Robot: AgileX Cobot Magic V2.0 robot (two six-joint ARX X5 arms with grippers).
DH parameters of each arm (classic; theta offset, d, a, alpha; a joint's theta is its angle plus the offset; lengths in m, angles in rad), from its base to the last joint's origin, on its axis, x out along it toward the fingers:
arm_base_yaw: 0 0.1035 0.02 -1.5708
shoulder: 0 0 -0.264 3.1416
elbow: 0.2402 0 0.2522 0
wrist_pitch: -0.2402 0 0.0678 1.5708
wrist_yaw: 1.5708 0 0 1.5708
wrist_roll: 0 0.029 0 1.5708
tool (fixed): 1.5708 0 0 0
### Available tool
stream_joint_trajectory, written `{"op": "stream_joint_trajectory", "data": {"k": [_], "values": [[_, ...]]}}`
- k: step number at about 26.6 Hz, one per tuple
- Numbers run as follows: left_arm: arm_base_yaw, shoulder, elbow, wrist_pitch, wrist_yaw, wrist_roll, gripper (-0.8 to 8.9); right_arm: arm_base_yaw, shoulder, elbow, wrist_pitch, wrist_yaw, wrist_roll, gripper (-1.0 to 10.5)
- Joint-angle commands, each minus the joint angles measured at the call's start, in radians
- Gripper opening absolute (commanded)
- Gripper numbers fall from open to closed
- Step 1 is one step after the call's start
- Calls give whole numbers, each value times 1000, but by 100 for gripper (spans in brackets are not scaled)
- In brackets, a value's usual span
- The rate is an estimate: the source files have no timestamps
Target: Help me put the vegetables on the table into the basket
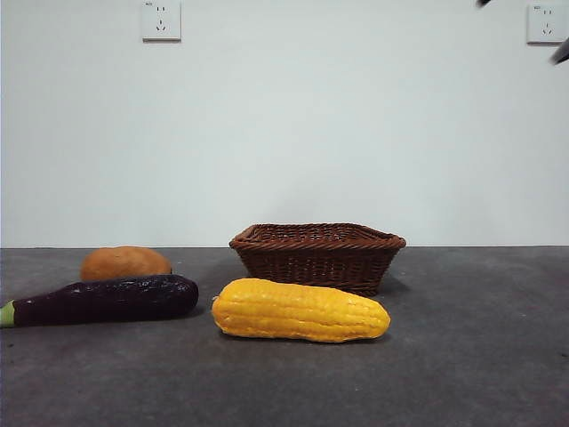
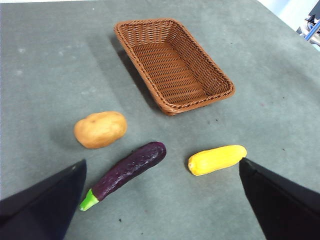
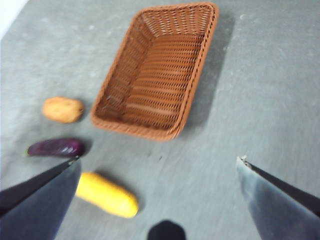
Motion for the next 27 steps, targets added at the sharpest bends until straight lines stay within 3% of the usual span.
{"op": "stream_joint_trajectory", "data": {"k": [1,7,13,17,25,27], "values": [[-2,10,0,16,40,8,634,50,151,103,6,43,18,567],[-2,34,0,35,45,8,634,153,502,394,7,157,25,567],[-2,47,0,35,43,9,634,173,784,624,5,198,28,566],[-2,48,0,29,43,9,634,180,930,710,40,216,29,566],[-2,52,0,22,43,9,634,200,1106,723,162,222,43,559],[-2,53,0,20,43,9,634,200,1128,723,187,224,53,482]]}}
